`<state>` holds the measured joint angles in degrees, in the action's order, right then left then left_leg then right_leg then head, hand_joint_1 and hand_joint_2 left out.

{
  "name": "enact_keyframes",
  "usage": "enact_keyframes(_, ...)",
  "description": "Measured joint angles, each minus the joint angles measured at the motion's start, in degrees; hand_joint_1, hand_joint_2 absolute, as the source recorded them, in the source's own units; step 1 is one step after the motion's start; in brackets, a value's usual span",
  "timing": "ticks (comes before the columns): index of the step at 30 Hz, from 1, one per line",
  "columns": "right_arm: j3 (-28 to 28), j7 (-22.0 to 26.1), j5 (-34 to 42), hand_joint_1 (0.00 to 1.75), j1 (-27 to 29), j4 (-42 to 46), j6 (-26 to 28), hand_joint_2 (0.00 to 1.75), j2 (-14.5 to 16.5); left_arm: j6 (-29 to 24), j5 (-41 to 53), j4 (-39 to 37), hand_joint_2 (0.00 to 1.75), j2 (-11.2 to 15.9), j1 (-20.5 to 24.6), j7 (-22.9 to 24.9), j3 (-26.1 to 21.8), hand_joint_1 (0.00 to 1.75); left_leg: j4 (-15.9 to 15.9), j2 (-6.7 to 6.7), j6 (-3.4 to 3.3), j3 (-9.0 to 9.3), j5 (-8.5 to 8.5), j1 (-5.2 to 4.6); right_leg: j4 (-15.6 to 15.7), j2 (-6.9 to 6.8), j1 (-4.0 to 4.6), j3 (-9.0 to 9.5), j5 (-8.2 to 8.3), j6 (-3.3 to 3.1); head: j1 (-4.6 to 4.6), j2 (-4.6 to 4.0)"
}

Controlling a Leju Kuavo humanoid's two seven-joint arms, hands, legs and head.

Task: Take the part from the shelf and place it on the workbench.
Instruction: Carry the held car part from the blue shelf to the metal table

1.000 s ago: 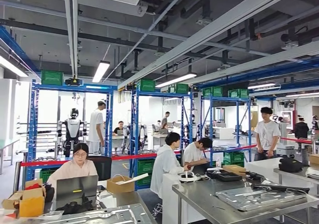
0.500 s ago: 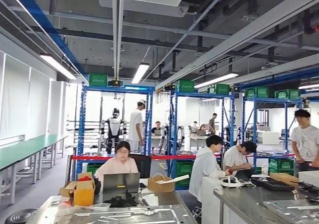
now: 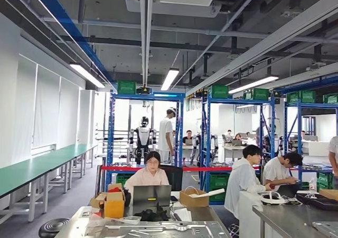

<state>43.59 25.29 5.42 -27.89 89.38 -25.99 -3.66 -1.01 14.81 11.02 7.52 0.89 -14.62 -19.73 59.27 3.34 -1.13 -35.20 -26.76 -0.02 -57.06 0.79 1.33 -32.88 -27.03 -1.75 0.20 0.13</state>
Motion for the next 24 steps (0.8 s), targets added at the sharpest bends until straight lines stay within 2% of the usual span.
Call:
enact_keyframes(2, 0.0, 0.0, 0.0, 1.75, 0.0, 0.0, 0.0, 1.75, 0.3, 0.0, 0.0, 0.0, 1.75, 0.0, 0.1, 0.0, 0.0, 0.00, 3.1, -1.06, 0.54, -1.29, -2.37, -0.02, 1.1, -0.52, -0.48, 0.45, 0.51, 0.01, 0.00, 0.00)
enact_keyframes(4, 0.0, 0.0, 0.0, 1.75, 0.2, 0.0, 0.1, 1.75, 0.4, -0.1, 0.0, 0.0, 1.75, 0.0, 0.3, 0.0, -0.1, 0.00, 9.9, -1.97, 1.29, -4.29, -5.79, 0.43, 1.2, -1.05, -0.64, 0.49, 0.56, 0.03, 0.00, 0.00)
enact_keyframes(5, 0.0, 0.0, 0.0, 1.75, 0.3, -0.1, 0.1, 1.75, 0.4, -0.1, 0.1, 0.0, 1.75, 0.1, 0.3, 0.0, -0.2, 0.00, 12.7, -2.19, 1.68, -5.55, -6.74, 0.78, 1.2, -1.30, -0.75, 0.49, 0.52, 0.13, 0.00, 0.00)
enact_keyframes(6, 0.0, 0.0, 0.0, 1.75, 0.4, -0.1, 0.1, 1.75, 0.4, -0.1, 0.1, 0.0, 1.75, 0.1, 0.2, 0.0, -0.2, 0.00, 14.0, -2.39, 2.12, -6.07, -6.74, 1.16, 1.1, -1.49, -0.89, 0.48, 0.45, 0.30, 0.01, 0.00)
enact_keyframes(7, 0.0, 0.0, 0.0, 1.75, 0.5, -0.1, 0.1, 1.75, 0.4, 0.0, 0.2, 0.0, 1.75, 0.1, 0.1, 0.0, -0.2, 0.00, 13.1, -2.59, 2.58, -5.55, -5.69, 1.56, 0.9, -1.61, -1.09, 0.48, 0.34, 0.55, 0.01, 0.00)
enact_keyframes(9, 0.0, 0.0, 0.1, 1.75, 0.5, -0.1, 0.1, 1.75, 0.4, 0.0, 0.3, 0.0, 1.75, 0.1, 0.1, -0.2, -0.4, 0.00, 6.5, -3.12, 3.68, -2.09, -2.31, 2.37, 0.3, -1.73, -1.54, 0.41, -0.15, 1.42, 0.01, 0.00)
enact_keyframes(10, -0.1, 0.0, 0.1, 1.75, 0.4, -0.1, 0.1, 1.75, 0.4, 0.0, 0.4, 0.0, 1.75, 0.1, 0.2, -0.2, -0.5, 0.00, 3.4, -3.29, 3.88, -0.49, -1.28, 2.54, -0.3, -1.75, -1.63, 0.22, -0.48, 1.95, 0.02, 0.00)
enact_keyframes(11, -0.2, 0.0, 0.1, 1.75, 0.4, -0.1, 0.1, 1.75, 0.5, 0.0, 0.6, 0.0, 1.75, 0.0, 0.3, -0.3, -0.6, 0.00, 1.4, -3.39, 3.69, 0.50, -0.85, 2.57, -0.8, -1.76, -1.63, 0.02, -0.74, 2.42, 0.01, 0.00)
enact_keyframes(12, -0.2, -0.1, 0.1, 1.75, 0.4, -0.1, 0.1, 1.75, 0.5, 0.0, 0.7, 0.0, 1.75, 0.0, 0.3, -0.3, -0.8, 0.00, 0.7, -3.40, 3.26, 0.77, -1.08, 2.43, -1.1, -1.76, -1.59, -0.16, -0.87, 2.79, -0.01, 0.00)
enact_keyframes(14, -0.4, -0.1, 0.1, 1.75, 0.4, -0.1, 0.1, 1.75, 0.5, 0.1, 0.9, 0.0, 1.75, 0.0, 0.3, -0.5, -1.0, 0.00, 0.7, -3.29, 1.93, 0.67, -1.12, 2.06, -1.2, -1.77, -1.73, -0.23, -0.88, 3.24, -0.04, 0.00)
enact_keyframes(16, -0.7, -0.1, 0.0, 1.75, 0.3, -0.1, 0.2, 1.75, 0.6, 0.2, 1.0, 0.0, 1.75, 0.0, 0.2, -0.6, -1.1, 0.00, 0.6, -3.23, 1.08, 0.72, -1.03, 1.91, -2.5, -1.64, -1.98, -0.71, -1.96, 3.64, -0.04, 0.00)
enact_keyframes(18, -0.9, -0.1, -0.1, 1.75, 0.4, -0.1, 0.4, 1.75, 0.6, 0.2, 1.2, 0.0, 1.75, 0.0, 0.3, -0.7, -1.5, 0.00, 0.6, -3.16, 0.47, 0.78, -1.02, 1.75, -8.1, -1.44, -2.02, -3.27, -5.00, 3.81, -0.05, 0.00)
enact_keyframes(20, -1.0, -0.1, -0.2, 1.75, 0.5, -0.1, 0.7, 1.75, 0.6, 0.3, 1.7, 0.0, 1.75, 0.0, 0.3, -0.8, -1.8, 0.00, 0.6, -3.06, 0.10, 0.84, -1.14, 1.34, -15.7, -1.37, -1.93, -7.15, -7.72, 3.64, -0.05, 0.00)
enact_keyframes(21, -1.1, -0.1, -0.2, 1.75, 0.7, -0.1, 0.7, 1.75, 0.6, 0.3, 1.9, 0.0, 1.75, 0.0, 0.3, -0.9, -1.9, 0.00, 0.6, -2.98, -0.04, 0.92, -1.21, 1.09, -17.7, -1.33, -1.82, -8.36, -7.82, 3.39, -0.05, 0.00)
enact_keyframes(22, -1.1, -0.1, -0.2, 1.75, 0.8, -0.1, 0.8, 1.75, 0.6, 0.4, 2.0, 0.0, 1.75, 0.0, 0.3, -0.9, -2.1, 0.00, 0.6, -2.87, -0.16, 1.04, -1.29, 0.86, -17.4, -1.25, -1.62, -8.55, -6.81, 2.99, -0.05, 0.00)
enact_keyframes(23, -1.2, -0.1, -0.2, 1.75, 0.9, -0.1, 0.8, 1.75, 0.6, 0.4, 2.1, 0.0, 1.75, 0.0, 0.3, -0.9, -2.2, 0.00, 0.6, -2.74, -0.27, 1.17, -1.36, 0.69, -15.0, -1.11, -1.30, -7.70, -4.91, 2.46, -0.05, 0.00)
enact_keyframes(24, -1.3, -0.1, 0.0, 1.75, 0.9, 0.0, 0.8, 1.75, 0.6, 0.4, 2.2, 0.0, 1.75, 0.0, 0.4, -0.9, -2.3, 0.00, 0.6, -2.67, -0.37, 1.29, -1.43, 0.59, -11.0, -1.06, -0.81, -6.14, -2.57, 1.75, -0.05, 0.00)
